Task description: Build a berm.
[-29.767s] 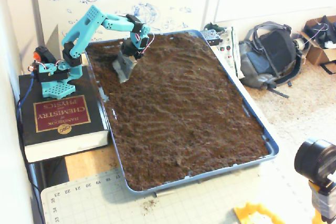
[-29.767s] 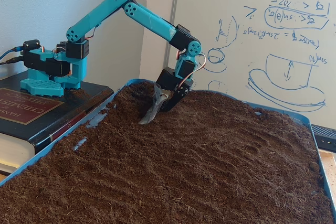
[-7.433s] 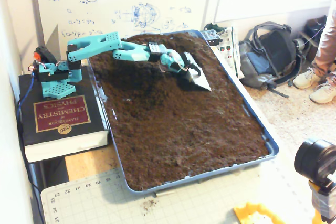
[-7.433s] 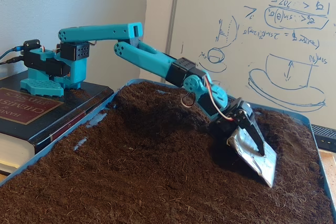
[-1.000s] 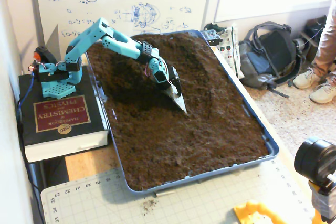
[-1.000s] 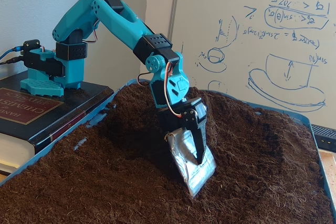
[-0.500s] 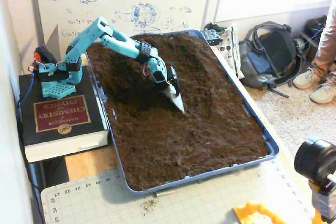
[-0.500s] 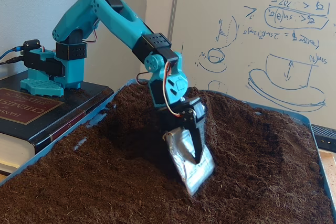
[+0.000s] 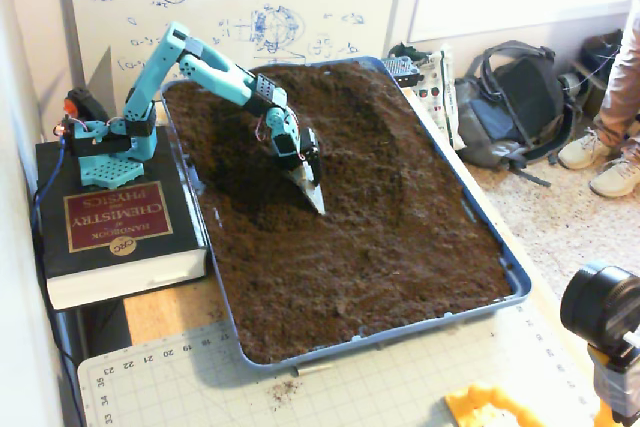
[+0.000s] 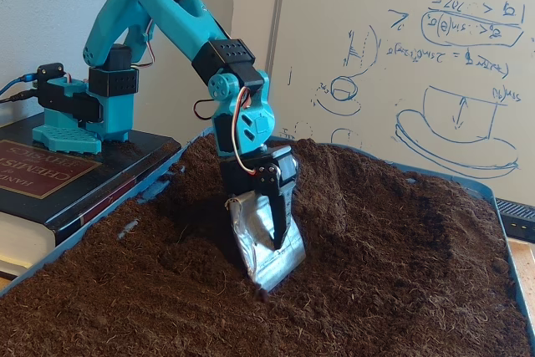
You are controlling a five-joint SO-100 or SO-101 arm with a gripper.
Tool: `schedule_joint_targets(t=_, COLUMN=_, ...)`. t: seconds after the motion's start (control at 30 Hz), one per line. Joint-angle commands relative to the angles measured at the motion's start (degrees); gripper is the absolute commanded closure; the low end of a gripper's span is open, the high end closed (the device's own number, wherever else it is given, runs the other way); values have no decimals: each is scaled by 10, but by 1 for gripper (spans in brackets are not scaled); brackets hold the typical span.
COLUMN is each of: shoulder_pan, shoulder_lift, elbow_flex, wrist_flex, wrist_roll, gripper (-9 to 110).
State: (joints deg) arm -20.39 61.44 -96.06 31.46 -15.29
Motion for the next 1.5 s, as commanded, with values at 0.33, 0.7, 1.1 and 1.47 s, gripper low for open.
schedule_joint_targets(t=0.33, shoulder_pan=0, shoulder_lift=122, elbow_flex=228, wrist_flex=38, wrist_roll=18, gripper=101)
schedule_joint_targets(t=0.7, shoulder_pan=62, shoulder_lift=315, elbow_flex=228, wrist_flex=461, wrist_roll=123, gripper=101)
schedule_joint_targets(t=1.1, shoulder_pan=156, shoulder_lift=428, elbow_flex=-63, wrist_flex=576, wrist_roll=120, gripper=101)
schedule_joint_targets(t=1.47, shoulder_pan=198, shoulder_lift=348, elbow_flex=-444, wrist_flex=147, wrist_roll=120, gripper=101)
